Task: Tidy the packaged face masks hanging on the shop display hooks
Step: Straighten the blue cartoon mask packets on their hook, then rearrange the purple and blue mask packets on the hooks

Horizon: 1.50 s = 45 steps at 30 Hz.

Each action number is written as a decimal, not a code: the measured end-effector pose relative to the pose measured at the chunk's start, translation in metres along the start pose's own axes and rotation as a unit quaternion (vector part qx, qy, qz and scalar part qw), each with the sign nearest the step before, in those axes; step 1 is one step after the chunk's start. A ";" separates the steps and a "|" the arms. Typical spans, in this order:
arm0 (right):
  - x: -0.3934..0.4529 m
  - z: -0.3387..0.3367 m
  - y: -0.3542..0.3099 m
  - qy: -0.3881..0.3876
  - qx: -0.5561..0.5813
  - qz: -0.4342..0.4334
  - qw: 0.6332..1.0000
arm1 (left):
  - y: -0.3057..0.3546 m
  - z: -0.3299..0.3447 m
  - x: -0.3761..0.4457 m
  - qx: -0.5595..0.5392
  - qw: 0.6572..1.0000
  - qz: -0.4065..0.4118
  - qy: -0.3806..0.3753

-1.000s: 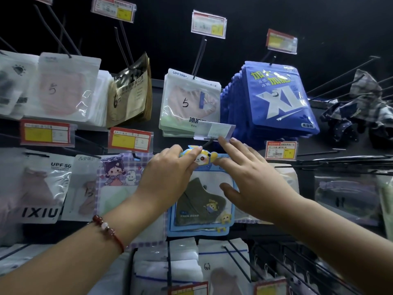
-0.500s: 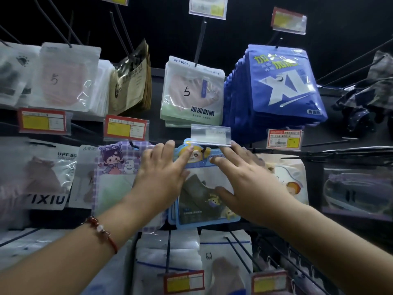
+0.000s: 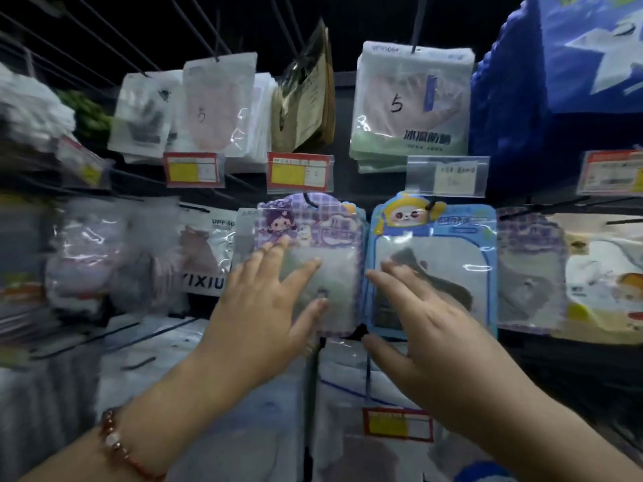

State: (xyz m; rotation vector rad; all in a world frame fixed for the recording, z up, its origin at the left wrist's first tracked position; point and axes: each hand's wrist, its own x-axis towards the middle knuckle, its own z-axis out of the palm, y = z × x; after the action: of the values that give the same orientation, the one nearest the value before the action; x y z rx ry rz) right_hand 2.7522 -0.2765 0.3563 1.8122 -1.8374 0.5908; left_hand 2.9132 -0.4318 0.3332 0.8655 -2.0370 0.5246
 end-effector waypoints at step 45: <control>0.038 -0.008 -0.080 0.214 0.546 0.231 0.776 | -0.095 -0.020 0.013 -0.819 0.560 -0.058 -0.114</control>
State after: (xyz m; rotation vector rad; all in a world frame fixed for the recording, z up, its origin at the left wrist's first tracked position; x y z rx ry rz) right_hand 2.8327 -0.3038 0.3829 1.4791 -1.6716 2.4286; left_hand 2.9887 -0.4878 0.3603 -0.1988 -1.6262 -1.5212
